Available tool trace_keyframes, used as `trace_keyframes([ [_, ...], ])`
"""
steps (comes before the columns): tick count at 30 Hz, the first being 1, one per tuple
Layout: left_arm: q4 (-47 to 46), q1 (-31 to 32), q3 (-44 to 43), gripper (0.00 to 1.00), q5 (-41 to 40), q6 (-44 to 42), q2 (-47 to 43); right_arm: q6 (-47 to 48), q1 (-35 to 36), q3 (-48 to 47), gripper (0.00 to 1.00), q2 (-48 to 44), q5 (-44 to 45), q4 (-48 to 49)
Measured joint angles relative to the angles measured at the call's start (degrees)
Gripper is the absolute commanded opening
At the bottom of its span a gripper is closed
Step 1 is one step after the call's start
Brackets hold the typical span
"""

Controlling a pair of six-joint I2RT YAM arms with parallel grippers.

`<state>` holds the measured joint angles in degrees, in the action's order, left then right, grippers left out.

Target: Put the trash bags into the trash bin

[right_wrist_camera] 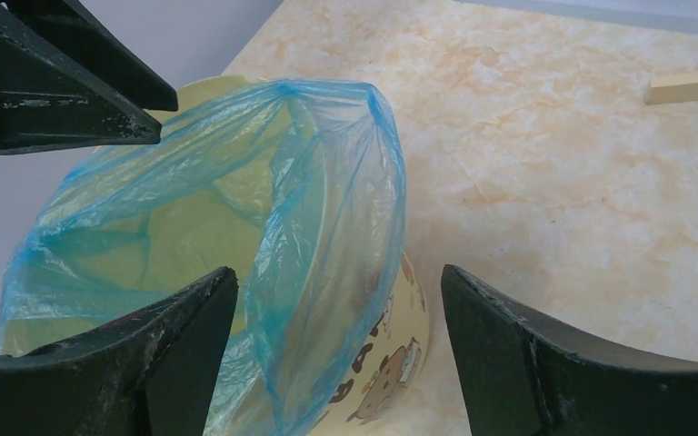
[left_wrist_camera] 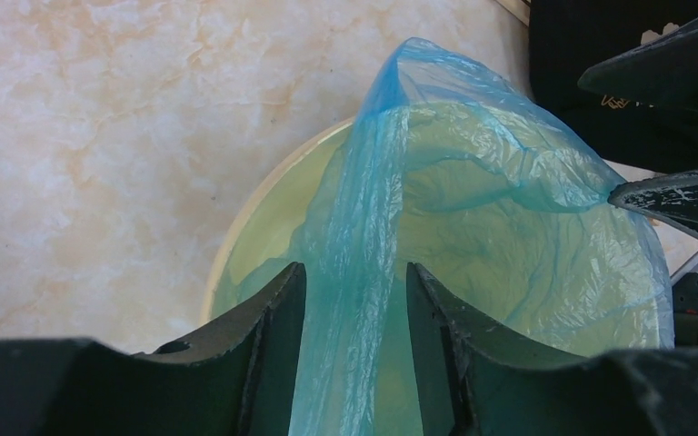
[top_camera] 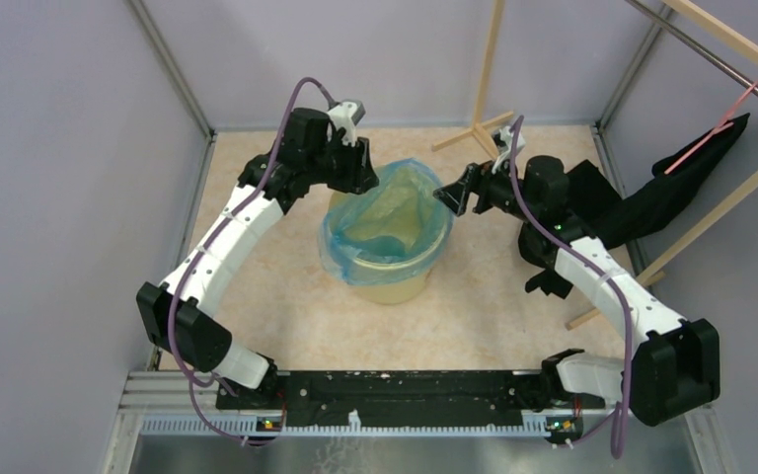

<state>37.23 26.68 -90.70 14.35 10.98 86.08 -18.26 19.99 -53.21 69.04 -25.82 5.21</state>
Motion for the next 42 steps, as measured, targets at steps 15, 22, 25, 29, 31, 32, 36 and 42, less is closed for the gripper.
trace_keyframes([
  [15,0.02,-2.19,1.68,0.32,1.53,1.07,-0.07,-0.42,0.00,0.33,0.82,0.04,-1.07,1.55],
  [22,0.02,-2.67,2.12,0.11,2.80,1.09,-0.09,-0.44,0.00,0.33,0.82,0.04,-1.09,2.05],
  [25,-0.04,-2.75,2.12,0.00,3.04,1.14,-0.09,-0.44,0.00,0.33,0.82,0.04,-1.09,2.03],
  [29,-0.46,-3.26,2.12,0.00,2.38,1.05,-0.11,-0.44,0.00,0.33,0.82,0.04,-1.09,2.05],
  [31,-0.83,-3.78,2.14,0.00,1.07,1.09,-0.20,-0.44,0.00,0.33,0.82,0.04,-1.11,2.08],
  [32,-1.07,-4.24,2.21,0.00,0.39,1.16,-0.33,-0.44,0.00,0.33,0.82,0.04,-1.14,2.08],
  [36,-2.62,-6.36,2.71,0.00,-1.64,1.81,-1.07,-0.44,0.00,0.33,0.81,0.07,-1.29,2.08],
  [42,-6.32,-9.88,3.41,0.00,-2.03,3.52,-1.36,-0.46,-0.02,0.33,0.81,0.61,-1.42,2.40],
])
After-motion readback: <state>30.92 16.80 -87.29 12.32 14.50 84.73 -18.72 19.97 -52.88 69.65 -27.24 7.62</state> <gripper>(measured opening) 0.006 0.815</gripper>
